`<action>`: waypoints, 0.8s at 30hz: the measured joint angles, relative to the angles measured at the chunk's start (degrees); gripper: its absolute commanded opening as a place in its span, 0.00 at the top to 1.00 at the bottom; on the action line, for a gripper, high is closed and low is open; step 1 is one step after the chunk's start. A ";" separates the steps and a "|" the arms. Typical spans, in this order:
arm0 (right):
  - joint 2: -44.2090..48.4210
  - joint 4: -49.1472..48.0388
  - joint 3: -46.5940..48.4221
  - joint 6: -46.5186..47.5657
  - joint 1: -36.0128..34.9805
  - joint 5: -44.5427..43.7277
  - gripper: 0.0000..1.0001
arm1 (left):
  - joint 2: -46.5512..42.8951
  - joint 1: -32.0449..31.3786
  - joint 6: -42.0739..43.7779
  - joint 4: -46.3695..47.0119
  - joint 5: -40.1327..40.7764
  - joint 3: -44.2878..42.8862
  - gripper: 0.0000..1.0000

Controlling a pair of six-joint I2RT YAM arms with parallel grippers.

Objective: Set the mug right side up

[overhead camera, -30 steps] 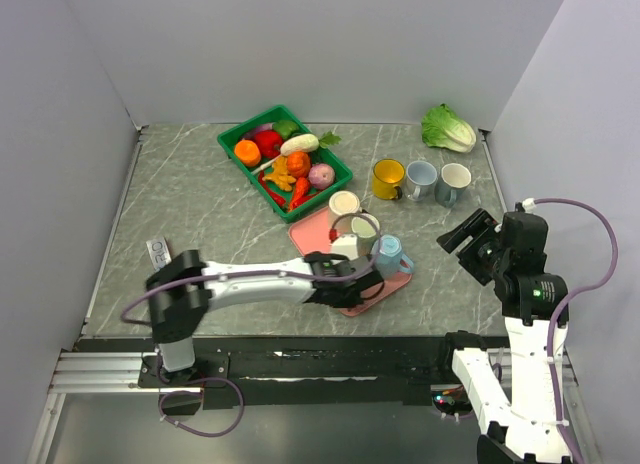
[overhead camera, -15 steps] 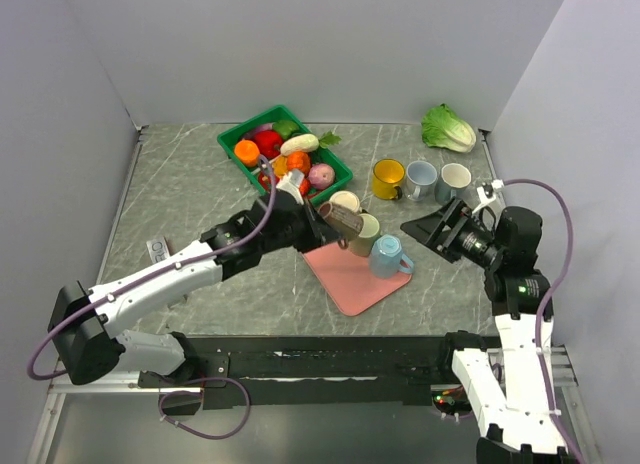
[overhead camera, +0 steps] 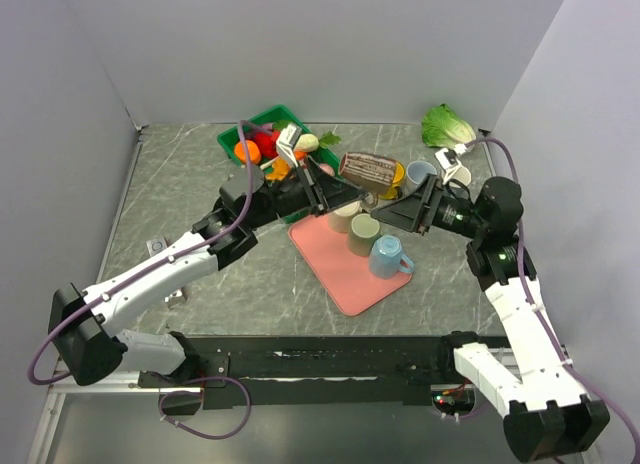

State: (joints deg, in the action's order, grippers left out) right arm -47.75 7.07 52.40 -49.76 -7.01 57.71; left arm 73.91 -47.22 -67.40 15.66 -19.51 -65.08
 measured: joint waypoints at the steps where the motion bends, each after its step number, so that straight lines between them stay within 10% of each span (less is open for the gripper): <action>1: -0.90 -0.72 0.39 -0.13 -0.85 -0.15 0.18 | 0.13 0.00 -0.09 1.66 -0.52 -0.57 0.99; 24: -1.81 -26.03 0.55 -14.45 -4.46 -3.56 0.54 | 1.68 0.15 -2.32 13.20 -2.71 -0.72 0.99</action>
State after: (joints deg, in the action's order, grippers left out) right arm -49.56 -18.96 52.95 -64.20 -11.46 54.15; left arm 75.59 -47.07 -69.71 28.86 -22.22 -65.80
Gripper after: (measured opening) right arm 0.514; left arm 0.051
